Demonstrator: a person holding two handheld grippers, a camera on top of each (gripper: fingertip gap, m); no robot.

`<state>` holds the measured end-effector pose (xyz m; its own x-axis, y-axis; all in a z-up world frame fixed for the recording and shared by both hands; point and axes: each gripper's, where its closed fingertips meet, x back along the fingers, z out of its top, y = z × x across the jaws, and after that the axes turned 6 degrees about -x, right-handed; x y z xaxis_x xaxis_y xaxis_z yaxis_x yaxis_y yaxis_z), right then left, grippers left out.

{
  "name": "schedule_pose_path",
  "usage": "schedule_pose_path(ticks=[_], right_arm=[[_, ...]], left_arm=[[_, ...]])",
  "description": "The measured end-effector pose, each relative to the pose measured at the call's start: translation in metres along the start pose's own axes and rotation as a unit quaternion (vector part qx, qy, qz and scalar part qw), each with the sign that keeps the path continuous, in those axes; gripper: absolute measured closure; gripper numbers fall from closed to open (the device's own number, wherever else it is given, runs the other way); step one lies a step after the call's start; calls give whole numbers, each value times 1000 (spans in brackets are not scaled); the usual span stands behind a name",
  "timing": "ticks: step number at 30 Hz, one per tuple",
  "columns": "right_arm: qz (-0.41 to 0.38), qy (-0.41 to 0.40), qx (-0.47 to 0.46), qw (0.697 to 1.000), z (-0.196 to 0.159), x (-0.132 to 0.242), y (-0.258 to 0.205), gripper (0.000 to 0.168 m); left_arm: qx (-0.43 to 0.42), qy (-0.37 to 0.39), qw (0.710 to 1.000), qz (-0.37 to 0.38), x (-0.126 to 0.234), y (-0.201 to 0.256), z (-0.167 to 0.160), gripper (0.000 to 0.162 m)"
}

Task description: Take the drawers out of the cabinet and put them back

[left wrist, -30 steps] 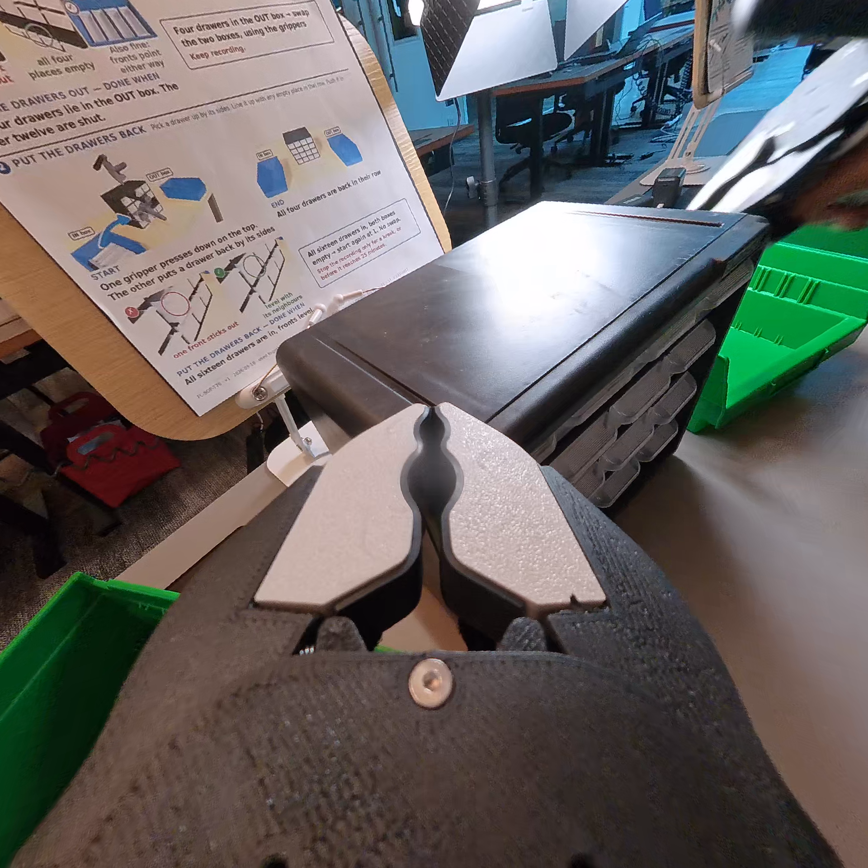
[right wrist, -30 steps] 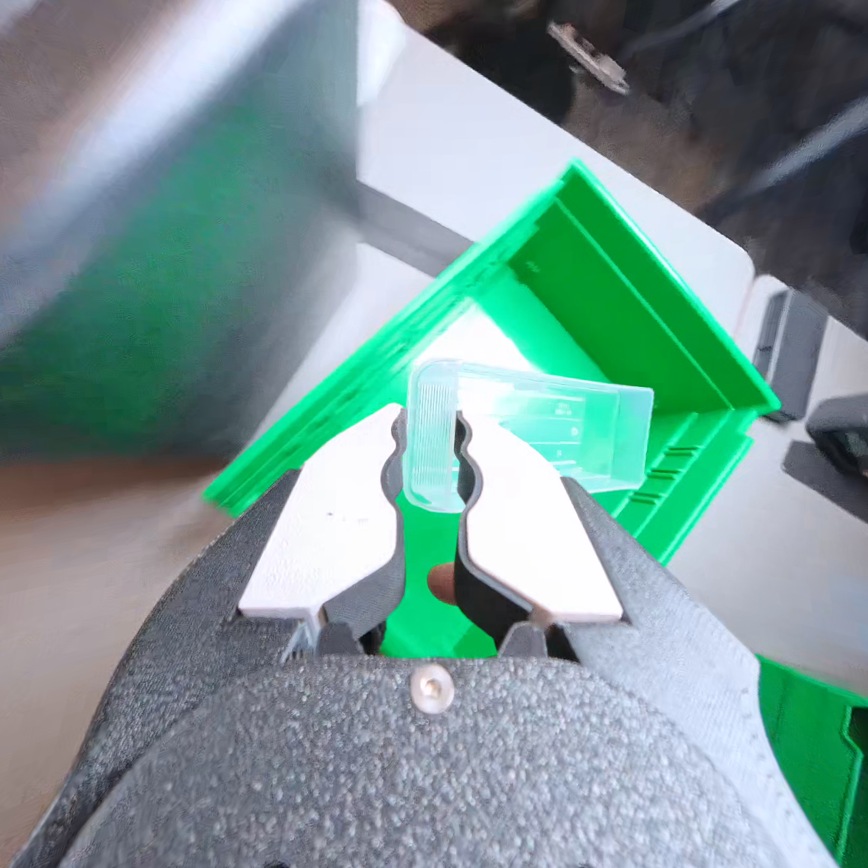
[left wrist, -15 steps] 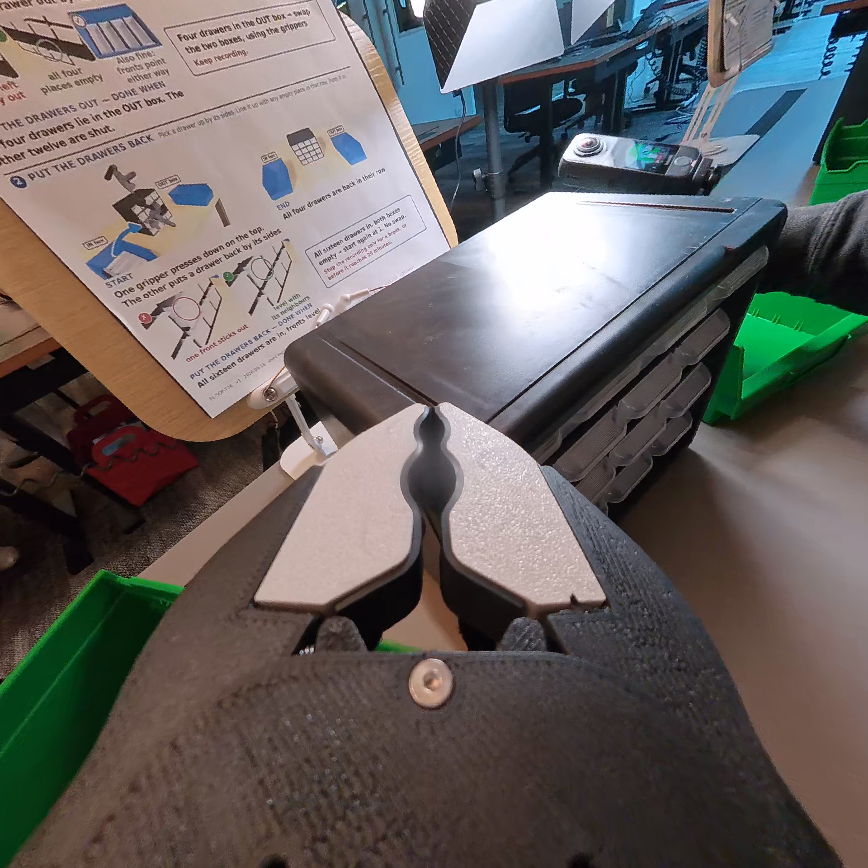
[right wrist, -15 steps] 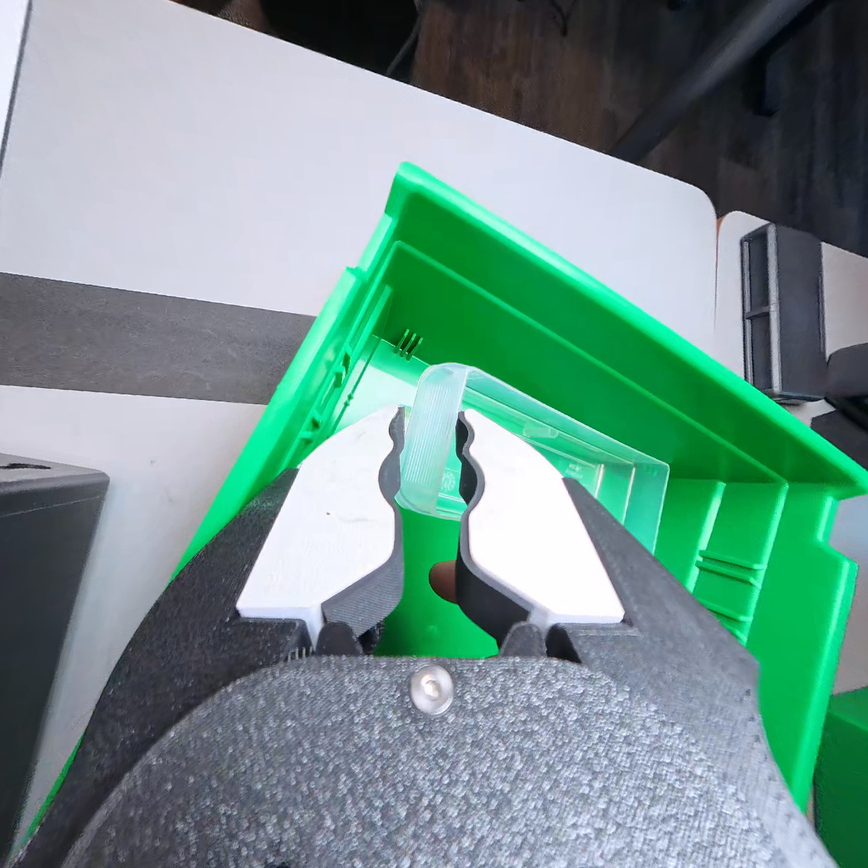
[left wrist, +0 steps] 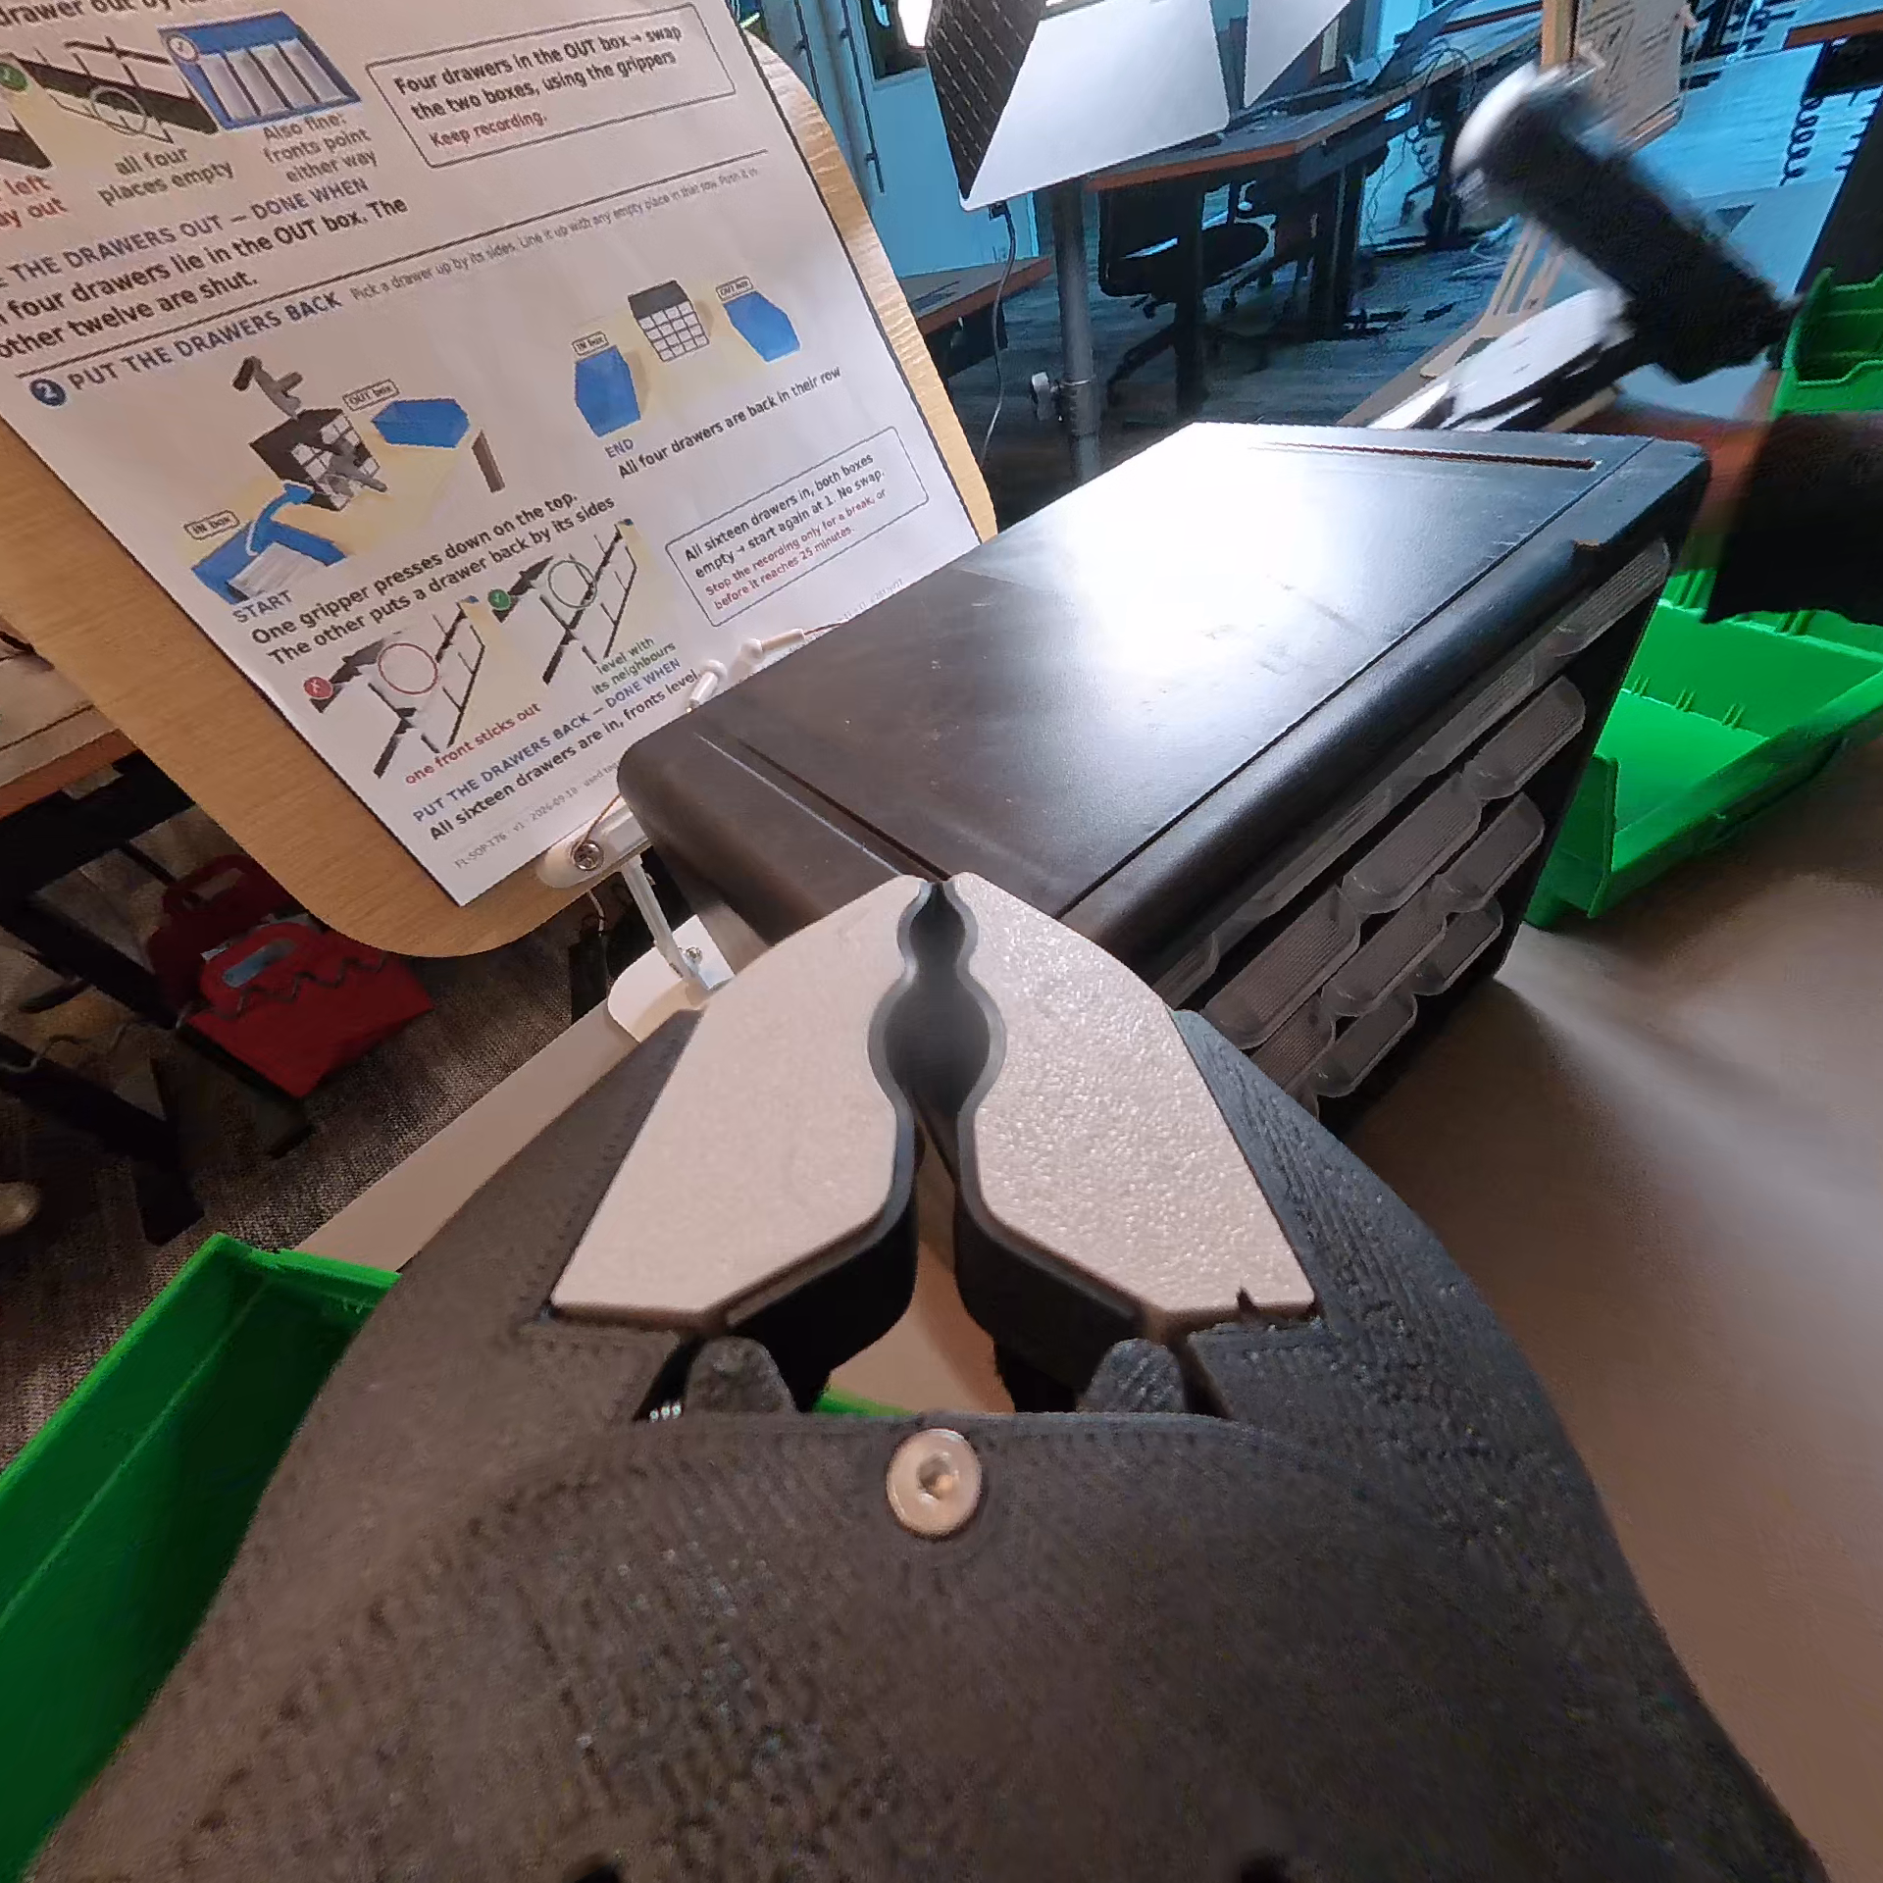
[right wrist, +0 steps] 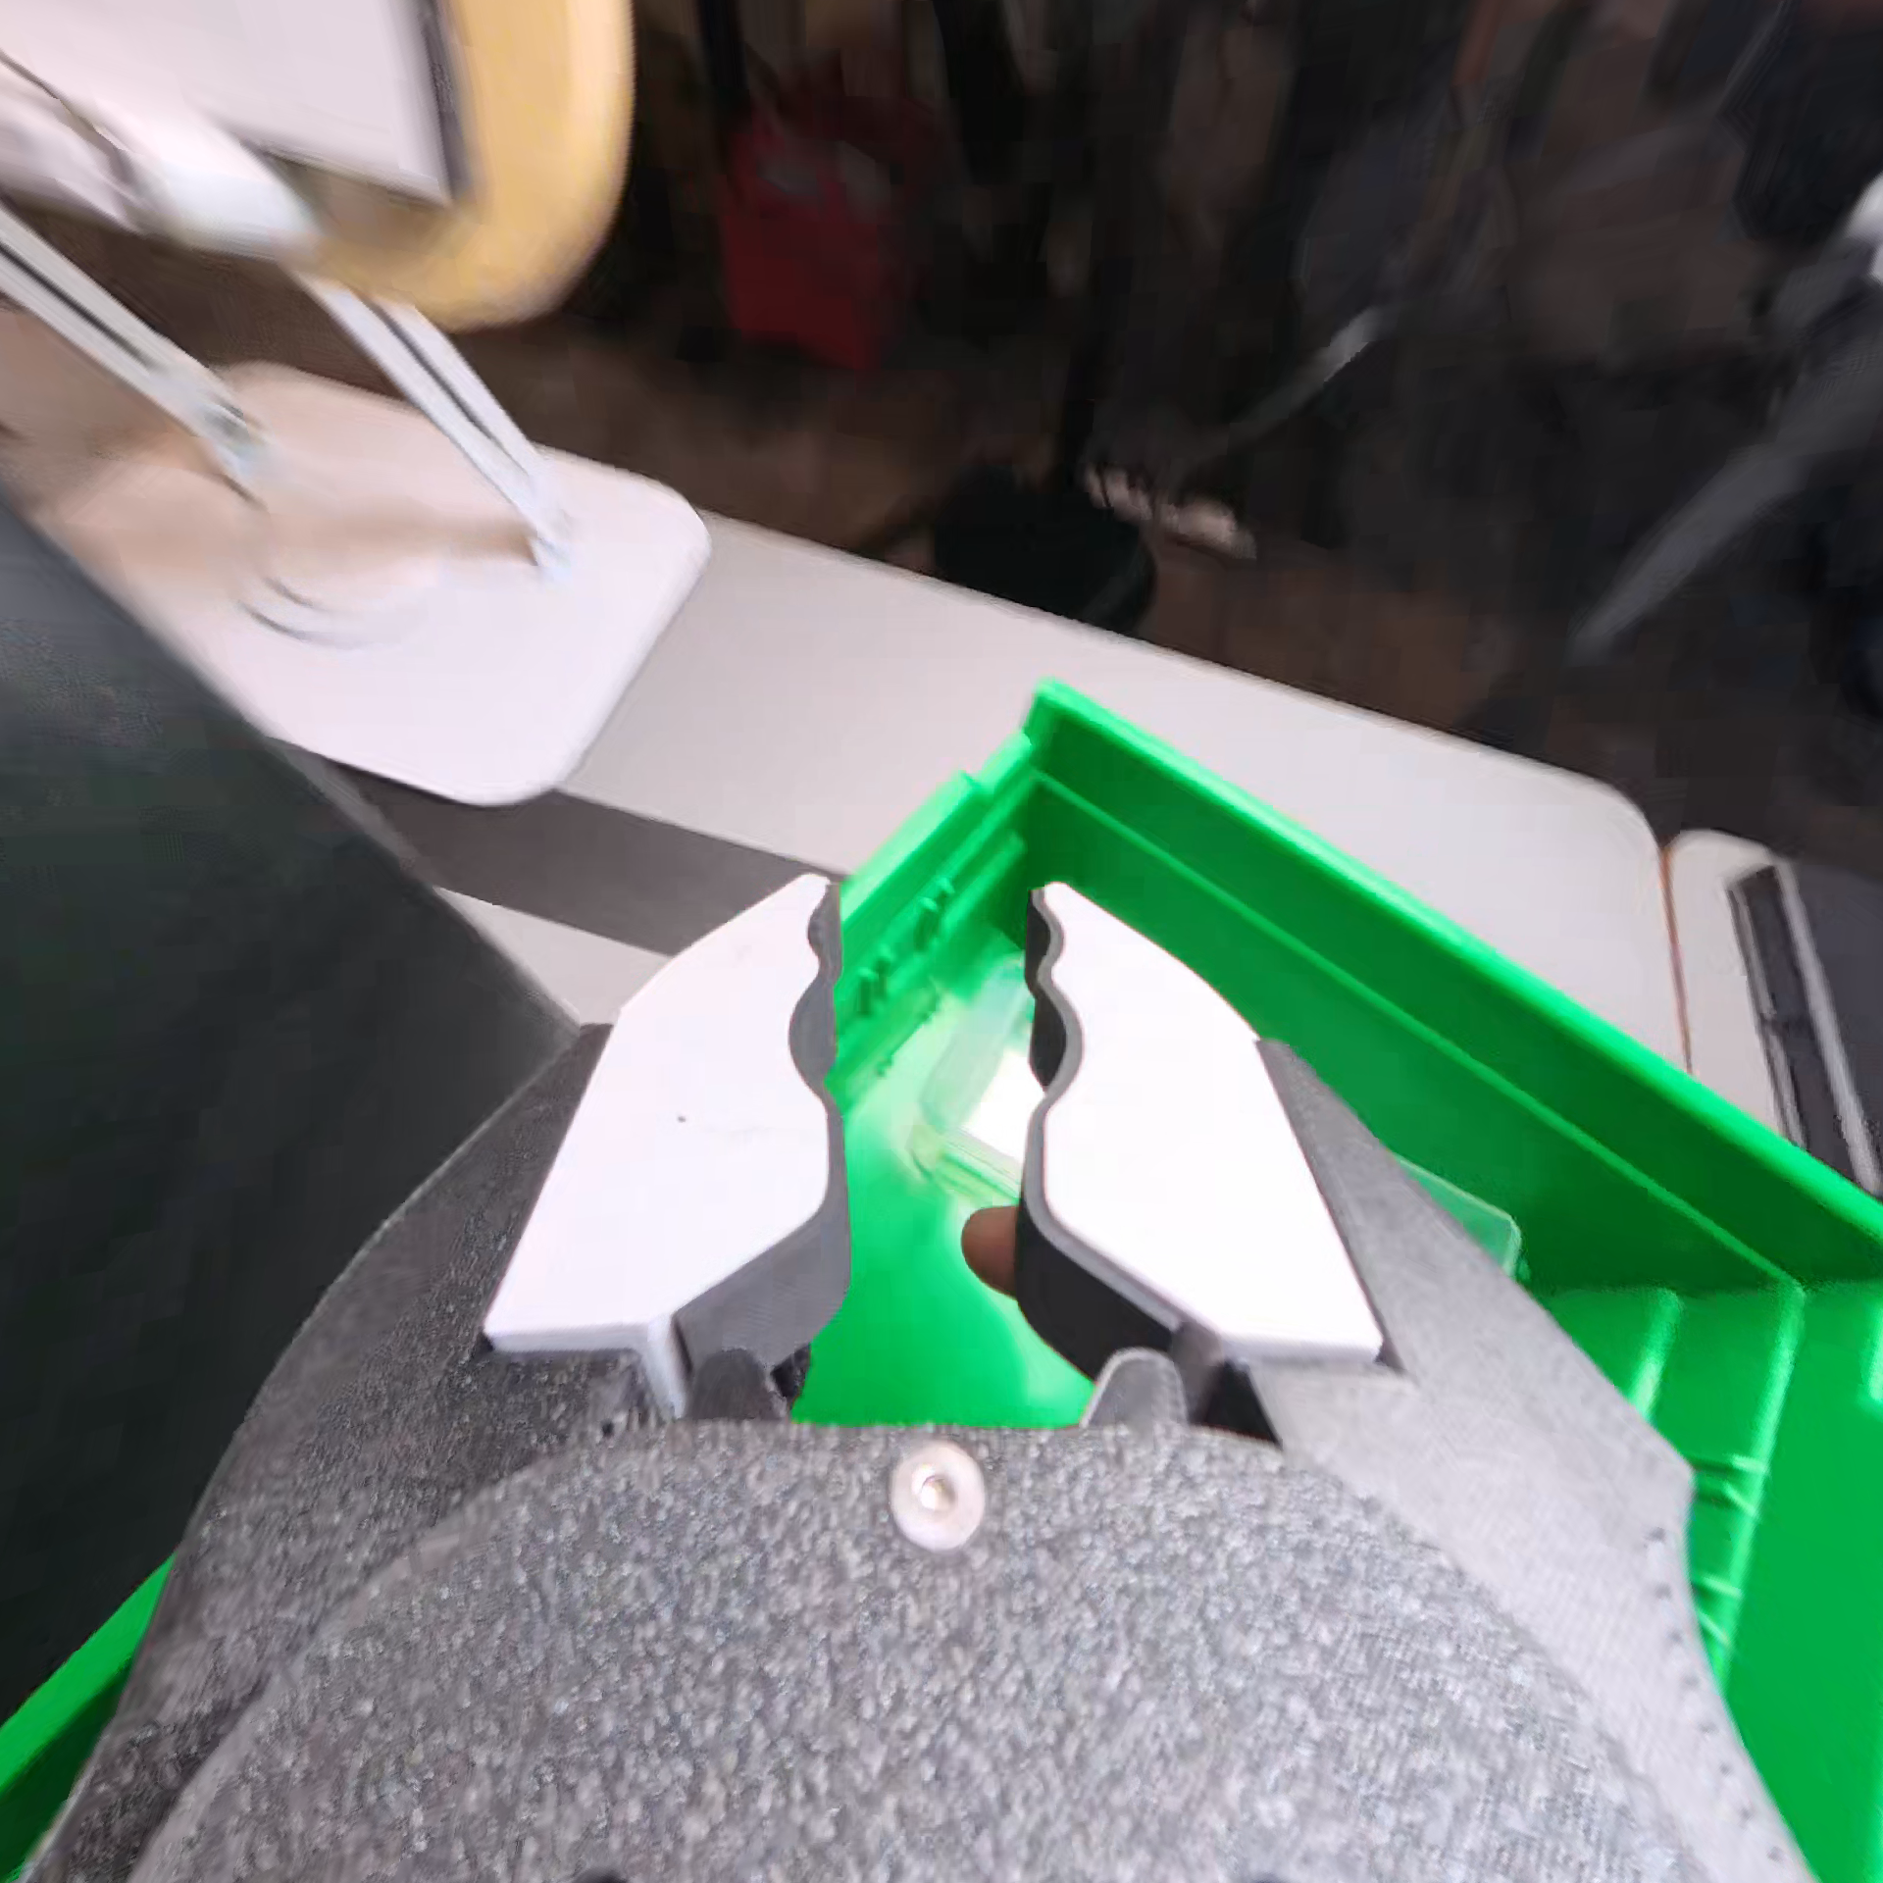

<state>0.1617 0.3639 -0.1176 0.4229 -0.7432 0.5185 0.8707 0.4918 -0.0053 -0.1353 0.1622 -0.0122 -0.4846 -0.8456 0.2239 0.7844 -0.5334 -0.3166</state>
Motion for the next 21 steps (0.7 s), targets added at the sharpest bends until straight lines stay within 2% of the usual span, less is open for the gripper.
schedule_pose_path(ticks=[2, 5, 8, 10, 12, 16, 18, 21], right_arm=[[61, 99, -17, 993, 22, 36, -22, 136], [117, 216, -3, 969, 37, 103, -59, 139], [151, 277, 71, 946, 29, 161, -118, 139], [195, 281, 112, 933, 13, 184, -167, 138], [203, 262, 176, 927, -8, 186, -211, 137], [171, 210, 331, 904, -52, 147, -275, 136], [182, 181, 351, 901, -69, 124, -298, 135], [137, 171, 393, 893, -71, 95, -310, 134]], left_arm=[[1, 1, 1000, 0, 0, 0, 0, 162], [3, 2, 1000, -3, 0, 0, 0, 162], [5, 4, 1000, -4, 0, 0, 0, 162], [4, 3, 1000, -4, 0, 0, 0, 162], [3, 3, 1000, -3, 0, 1, 0, 162], [-4, 2, 1000, 1, 0, 2, 1, 162], [-10, 0, 1000, 2, 0, 3, 1, 162], [-18, -3, 1000, 5, 1, 3, 1, 162]])
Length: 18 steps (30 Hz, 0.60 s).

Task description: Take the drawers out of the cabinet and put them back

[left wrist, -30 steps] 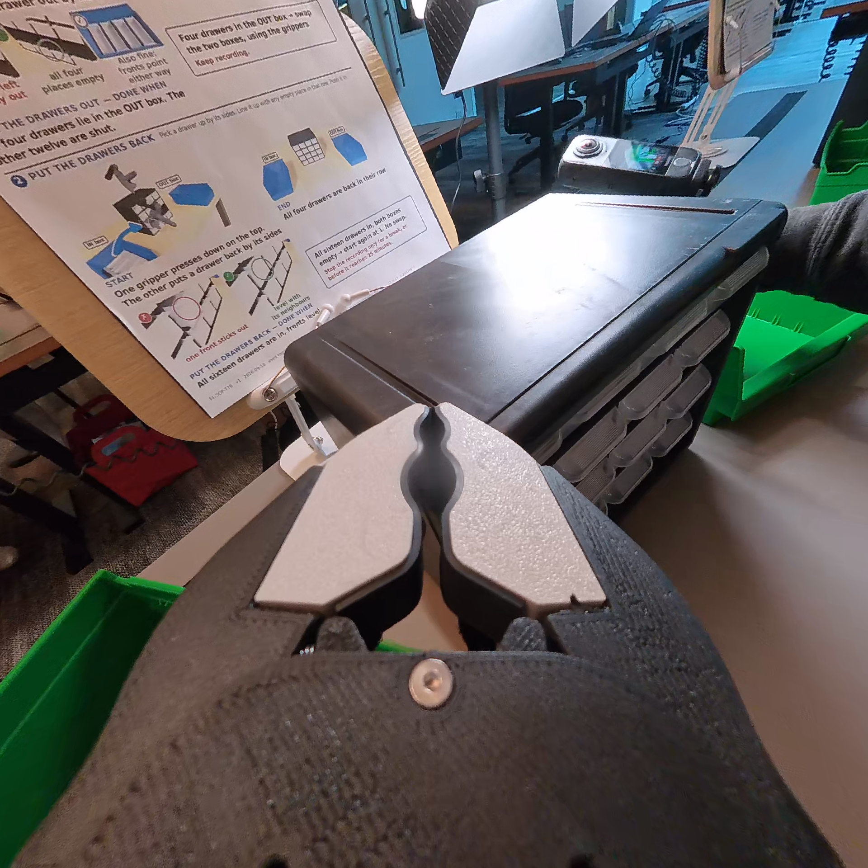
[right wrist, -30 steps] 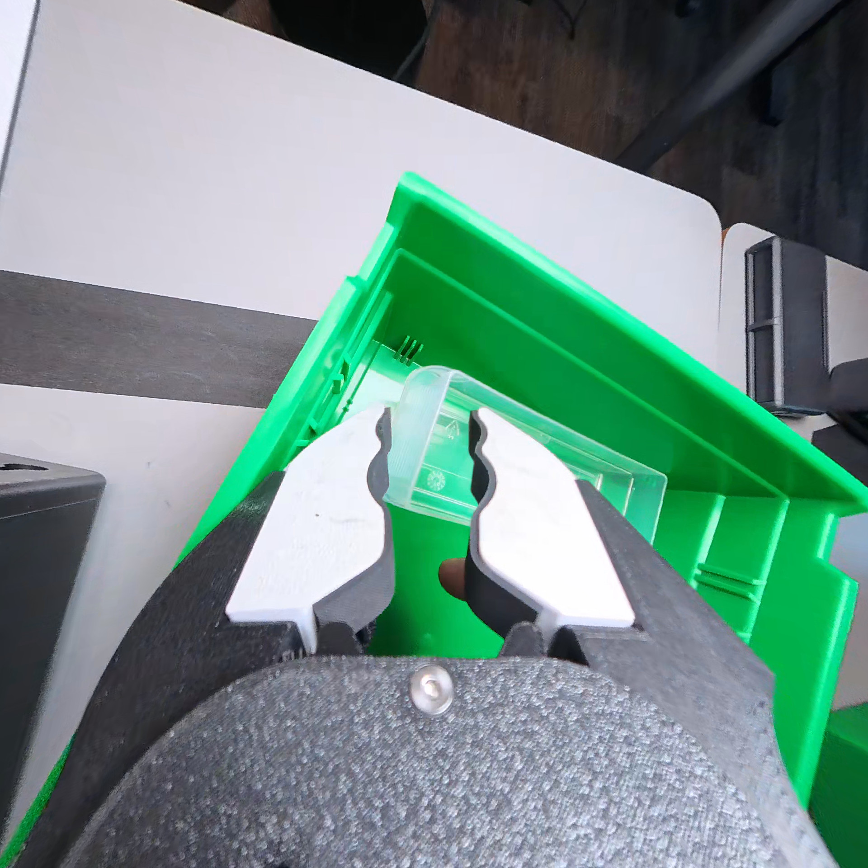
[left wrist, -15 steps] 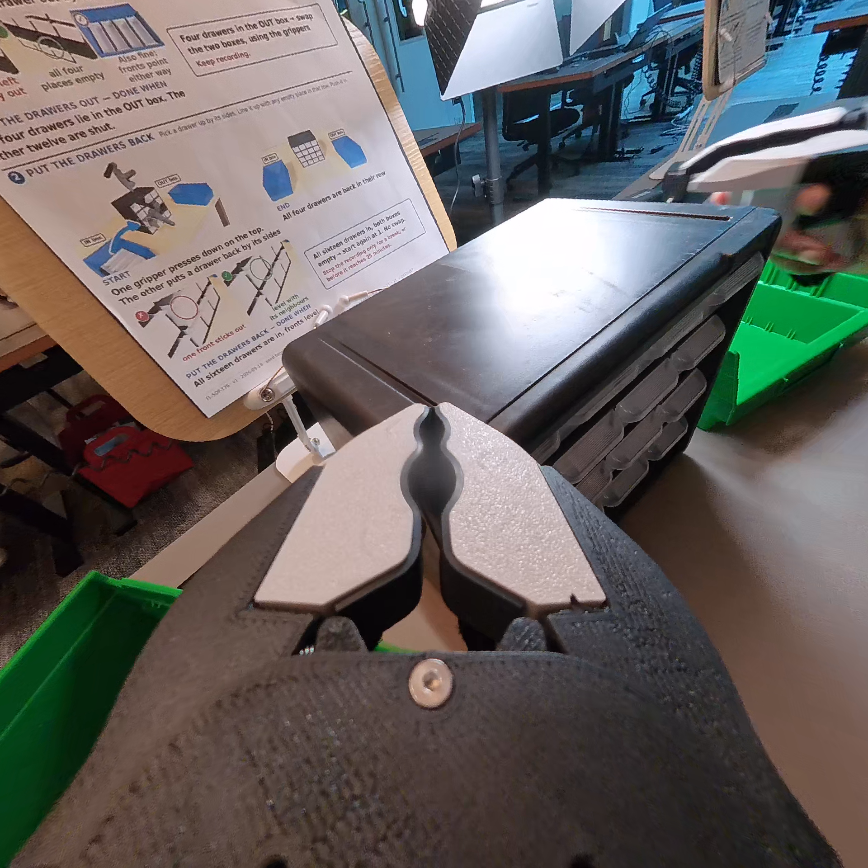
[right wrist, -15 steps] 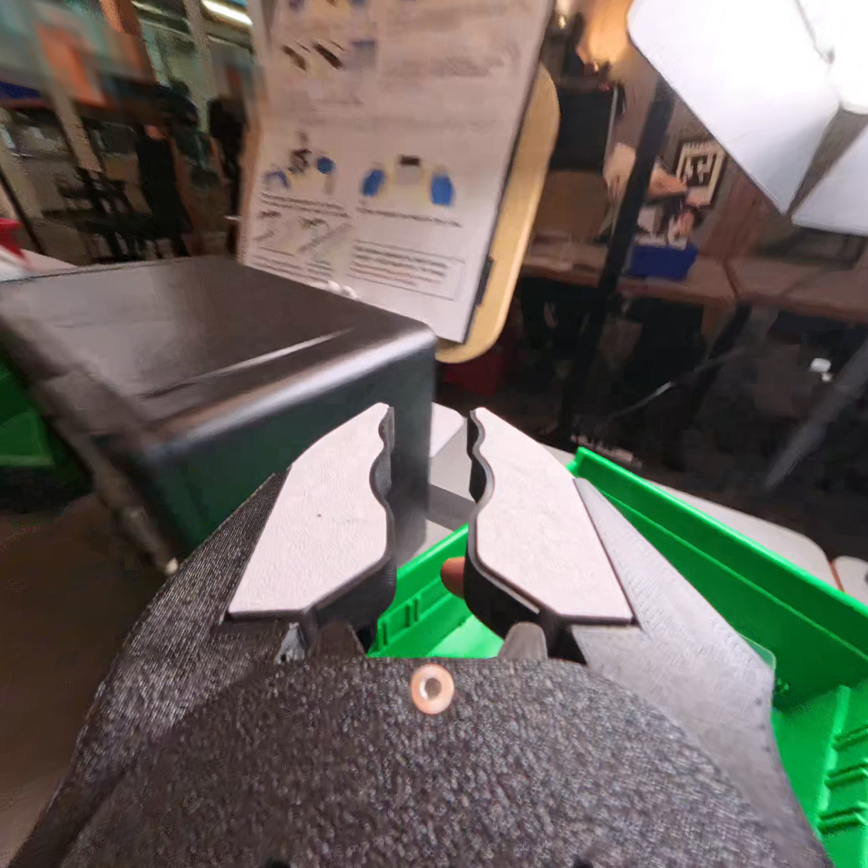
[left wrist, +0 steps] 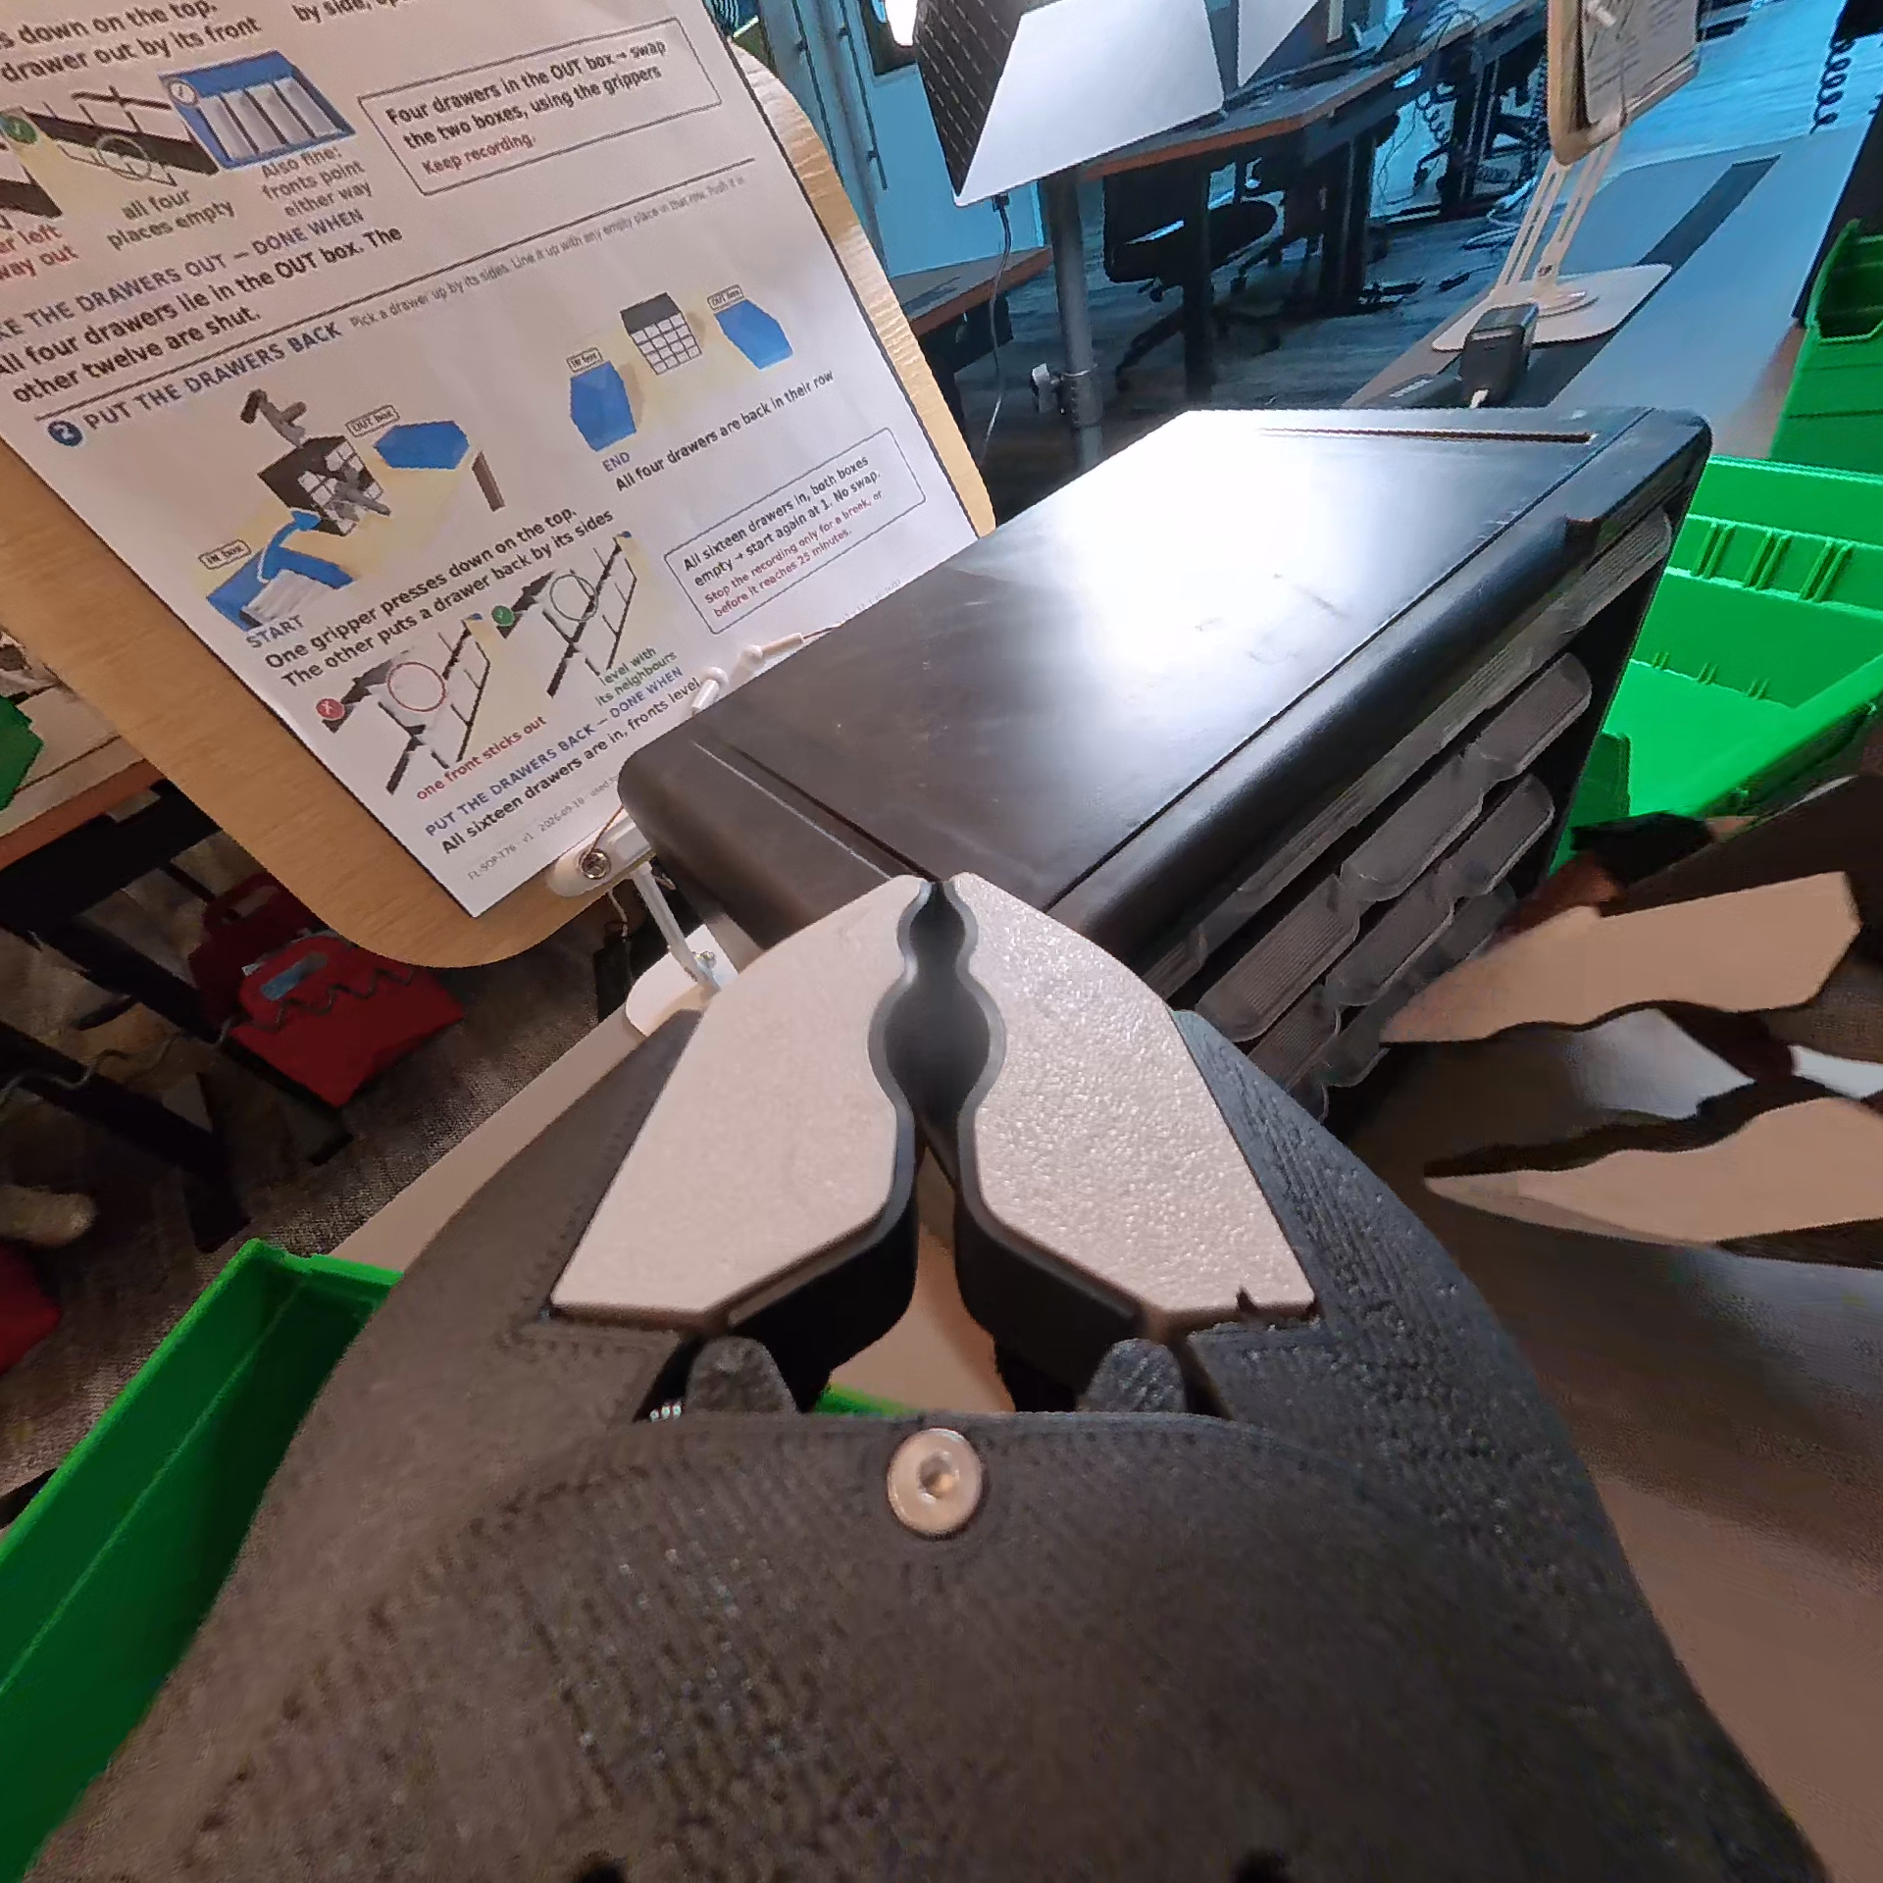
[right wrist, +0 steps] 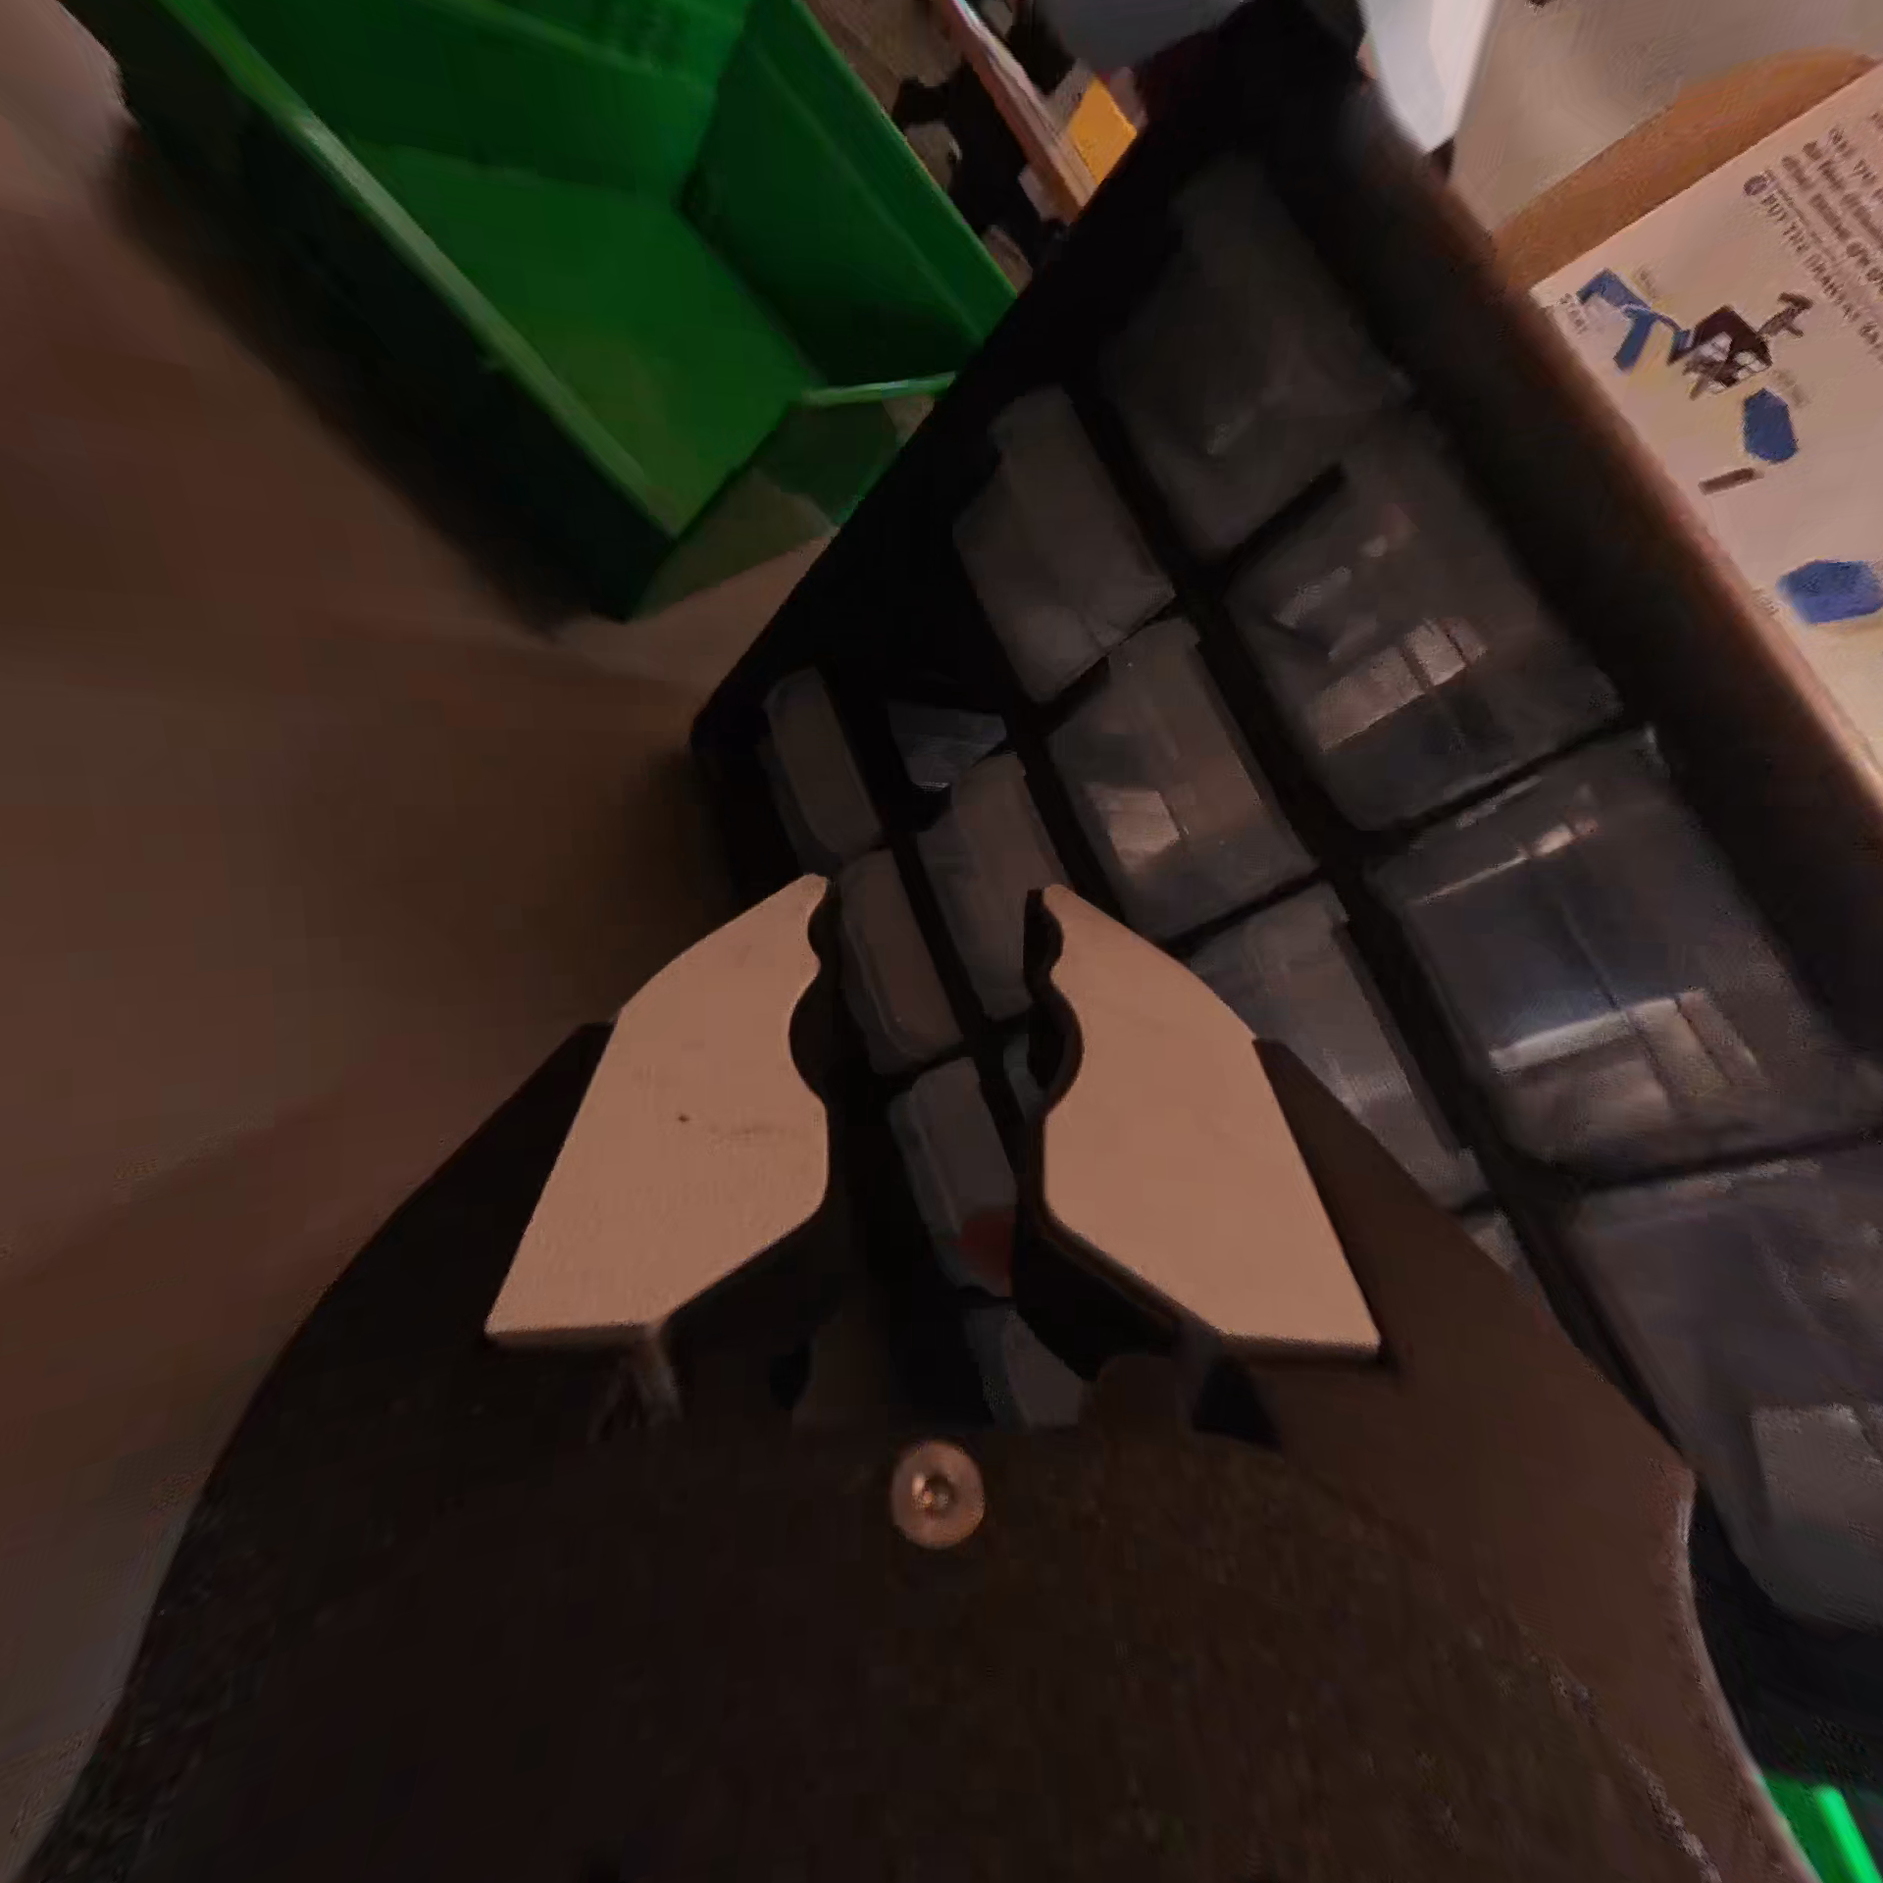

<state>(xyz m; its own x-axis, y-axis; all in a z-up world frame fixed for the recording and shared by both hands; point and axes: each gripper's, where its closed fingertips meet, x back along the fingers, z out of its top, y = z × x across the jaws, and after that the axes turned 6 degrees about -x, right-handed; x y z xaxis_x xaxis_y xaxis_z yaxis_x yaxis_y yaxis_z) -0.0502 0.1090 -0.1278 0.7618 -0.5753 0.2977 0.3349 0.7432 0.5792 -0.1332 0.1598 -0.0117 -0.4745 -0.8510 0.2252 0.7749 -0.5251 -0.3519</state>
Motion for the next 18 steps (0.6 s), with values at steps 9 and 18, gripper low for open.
schedule_pose_path(ticks=[9, 18], right_arm=[[-144, -74, 202, 966, -9, -30, 18, 145], [-150, -99, 270, 946, -9, -33, 19, 157]], left_arm=[[-1, -2, 1000, -5, 0, 0, 0, 162], [-1, -2, 1000, -7, 1, 1, 0, 162]])
